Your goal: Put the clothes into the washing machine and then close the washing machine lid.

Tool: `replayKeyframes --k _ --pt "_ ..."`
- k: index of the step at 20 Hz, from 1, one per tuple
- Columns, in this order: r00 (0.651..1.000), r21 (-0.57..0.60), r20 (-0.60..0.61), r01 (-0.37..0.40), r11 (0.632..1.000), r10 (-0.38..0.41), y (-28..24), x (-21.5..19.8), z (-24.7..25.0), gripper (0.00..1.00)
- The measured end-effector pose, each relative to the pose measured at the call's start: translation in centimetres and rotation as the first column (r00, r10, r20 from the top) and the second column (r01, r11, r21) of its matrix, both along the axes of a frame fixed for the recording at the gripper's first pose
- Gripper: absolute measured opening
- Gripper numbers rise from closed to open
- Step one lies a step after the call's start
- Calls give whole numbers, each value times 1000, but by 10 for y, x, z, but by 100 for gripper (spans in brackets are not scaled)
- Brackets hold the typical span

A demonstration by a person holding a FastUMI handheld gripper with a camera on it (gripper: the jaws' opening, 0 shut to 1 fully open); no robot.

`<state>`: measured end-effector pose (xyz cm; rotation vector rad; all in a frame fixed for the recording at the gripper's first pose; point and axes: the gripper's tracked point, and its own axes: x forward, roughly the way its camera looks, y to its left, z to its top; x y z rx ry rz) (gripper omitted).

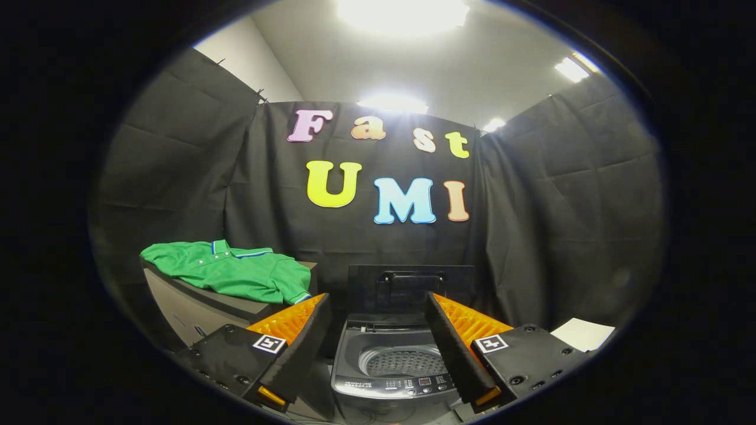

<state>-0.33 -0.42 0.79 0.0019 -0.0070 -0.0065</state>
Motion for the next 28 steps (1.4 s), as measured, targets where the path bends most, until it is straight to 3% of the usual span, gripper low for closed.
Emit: replayKeyframes --k 13,28 --pt "1000 10 1 -1 1000 1 5 12 12 100" --pt "991 16 68 -116 993 114 57 66 81 100"
